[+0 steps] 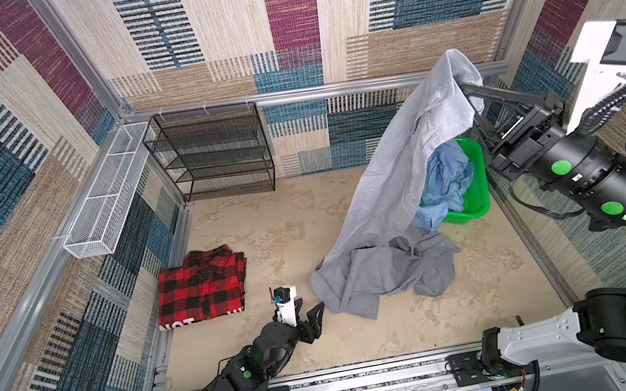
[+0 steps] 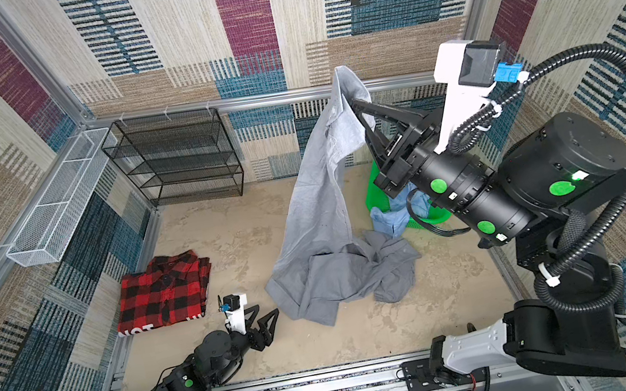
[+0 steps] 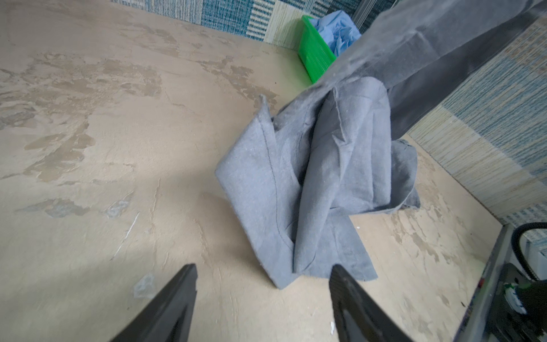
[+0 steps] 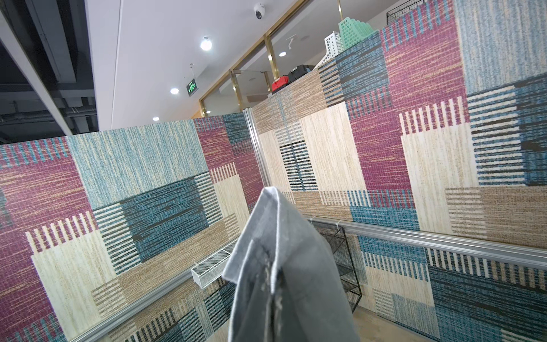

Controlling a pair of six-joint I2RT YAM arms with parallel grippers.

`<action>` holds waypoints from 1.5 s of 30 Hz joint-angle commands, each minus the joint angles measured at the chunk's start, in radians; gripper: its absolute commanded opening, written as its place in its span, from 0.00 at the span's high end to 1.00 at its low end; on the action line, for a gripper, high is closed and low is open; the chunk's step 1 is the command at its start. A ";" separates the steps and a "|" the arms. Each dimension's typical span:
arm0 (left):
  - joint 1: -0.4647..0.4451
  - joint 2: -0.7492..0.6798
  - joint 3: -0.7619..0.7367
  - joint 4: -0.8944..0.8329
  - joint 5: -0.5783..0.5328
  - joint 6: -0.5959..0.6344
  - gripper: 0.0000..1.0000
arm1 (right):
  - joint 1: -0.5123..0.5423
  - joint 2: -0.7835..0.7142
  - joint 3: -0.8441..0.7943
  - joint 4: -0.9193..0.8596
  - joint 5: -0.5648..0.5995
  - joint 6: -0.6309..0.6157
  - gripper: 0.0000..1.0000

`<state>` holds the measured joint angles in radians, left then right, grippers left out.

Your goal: Fold and stack the long sleeve shirts

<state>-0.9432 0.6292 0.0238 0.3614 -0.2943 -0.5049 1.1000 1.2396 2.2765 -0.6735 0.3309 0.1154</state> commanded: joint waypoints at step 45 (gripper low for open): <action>0.193 -0.025 0.526 -0.698 0.168 -0.084 1.00 | 0.001 -0.254 -0.582 0.185 0.301 -0.082 0.61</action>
<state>-0.7540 0.6270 0.4347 0.2348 -0.0814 -0.6514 1.1000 1.0016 1.7187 -0.5434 0.4835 0.0814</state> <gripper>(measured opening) 0.081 0.341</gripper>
